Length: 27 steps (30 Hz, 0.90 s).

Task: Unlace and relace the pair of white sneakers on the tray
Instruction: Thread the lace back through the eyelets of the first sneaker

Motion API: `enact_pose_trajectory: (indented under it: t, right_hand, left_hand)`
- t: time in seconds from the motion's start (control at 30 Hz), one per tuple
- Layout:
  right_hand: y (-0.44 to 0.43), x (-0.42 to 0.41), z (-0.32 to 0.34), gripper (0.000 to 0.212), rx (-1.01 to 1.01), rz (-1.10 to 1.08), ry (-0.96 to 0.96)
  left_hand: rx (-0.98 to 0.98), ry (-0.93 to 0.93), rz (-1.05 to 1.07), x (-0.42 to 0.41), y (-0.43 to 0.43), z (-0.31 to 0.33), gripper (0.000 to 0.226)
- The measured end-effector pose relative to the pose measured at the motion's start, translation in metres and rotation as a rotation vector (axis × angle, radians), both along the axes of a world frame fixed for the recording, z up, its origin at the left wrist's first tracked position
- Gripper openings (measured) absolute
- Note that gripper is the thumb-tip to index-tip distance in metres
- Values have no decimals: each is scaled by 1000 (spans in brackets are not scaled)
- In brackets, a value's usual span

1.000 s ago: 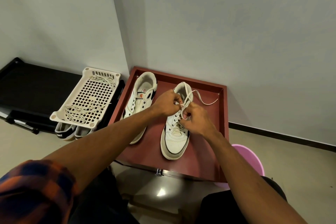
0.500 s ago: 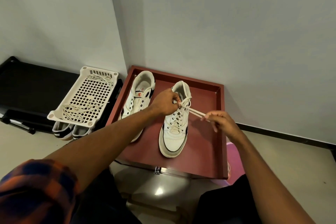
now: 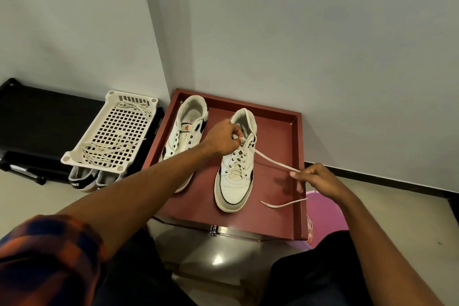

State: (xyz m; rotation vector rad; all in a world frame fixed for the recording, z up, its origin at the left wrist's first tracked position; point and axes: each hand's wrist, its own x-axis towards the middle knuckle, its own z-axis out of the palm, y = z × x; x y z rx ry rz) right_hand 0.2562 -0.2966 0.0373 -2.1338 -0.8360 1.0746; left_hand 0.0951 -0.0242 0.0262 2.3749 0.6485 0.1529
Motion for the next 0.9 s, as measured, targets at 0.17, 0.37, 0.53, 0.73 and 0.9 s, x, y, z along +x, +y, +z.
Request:
enact_pose_trajectory:
  t: [0.17,0.37,0.53,0.73,0.9]
  right_hand:
    - [53,-17,0,22,-1,108,-92]
    - [126,-39,4,27,74,-321,-274]
    - [160,-43,6,38,-63,-300,-333]
    - [166,-35,4,27,-95,-335,-279]
    - [170,-37,-1,24,-69,-378,-288]
  left_hand:
    - [168,-14,-61,-2,-3,6,15]
    - [172,65,-94,15,-3,16,13]
    - [-204,15,85,17,-6,5,18]
    - [-867,-147,308,2,-8,2,26]
    - [-1332,-216,378,-32,9,-8,22]
